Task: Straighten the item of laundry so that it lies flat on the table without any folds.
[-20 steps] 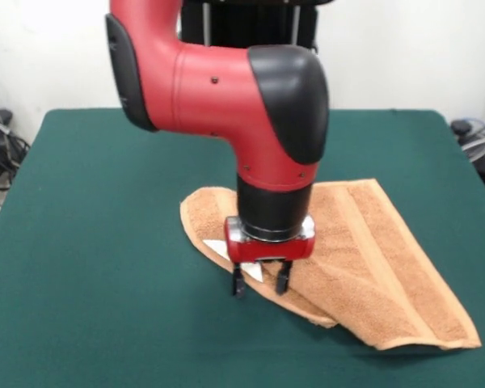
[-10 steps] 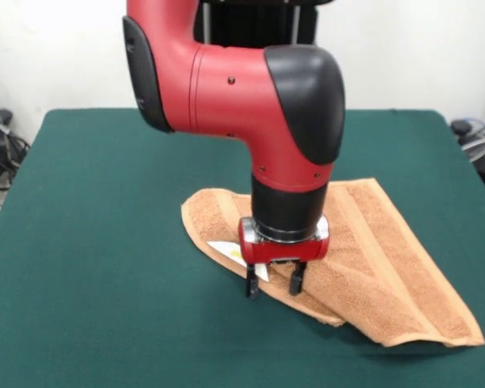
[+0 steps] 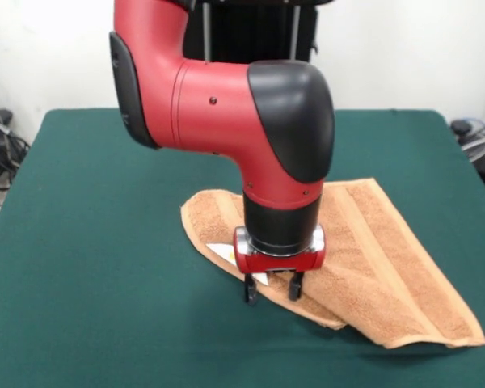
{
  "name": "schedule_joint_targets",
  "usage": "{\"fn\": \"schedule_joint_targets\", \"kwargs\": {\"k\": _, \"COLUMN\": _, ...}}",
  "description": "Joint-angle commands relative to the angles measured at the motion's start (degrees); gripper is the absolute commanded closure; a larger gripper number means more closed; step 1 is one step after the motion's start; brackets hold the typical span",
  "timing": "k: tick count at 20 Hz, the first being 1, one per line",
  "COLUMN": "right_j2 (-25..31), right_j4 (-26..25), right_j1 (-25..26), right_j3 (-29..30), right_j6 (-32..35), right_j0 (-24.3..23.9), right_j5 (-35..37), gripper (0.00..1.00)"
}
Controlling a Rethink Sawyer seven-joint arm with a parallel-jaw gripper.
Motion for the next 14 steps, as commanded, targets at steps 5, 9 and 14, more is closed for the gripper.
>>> {"fn": "schedule_joint_targets", "kwargs": {"k": 5, "right_j2": 6.34, "right_j4": 1.21, "right_j1": 11.64, "right_j3": -1.90, "right_j6": 8.34, "right_j0": -0.61, "right_j5": -7.33, "gripper": 0.00}}
{"fn": "schedule_joint_targets", "kwargs": {"k": 9, "right_j2": 6.23, "right_j4": 0.38, "right_j1": 11.39, "right_j3": -1.40, "right_j6": 8.14, "right_j0": -0.54, "right_j5": -9.06, "gripper": 1.00}}
{"fn": "schedule_joint_targets", "kwargs": {"k": 14, "right_j2": 6.11, "right_j4": -0.55, "right_j1": 11.13, "right_j3": -1.36, "right_j6": 7.80, "right_j0": -0.47, "right_j5": -10.66, "gripper": 1.00}}
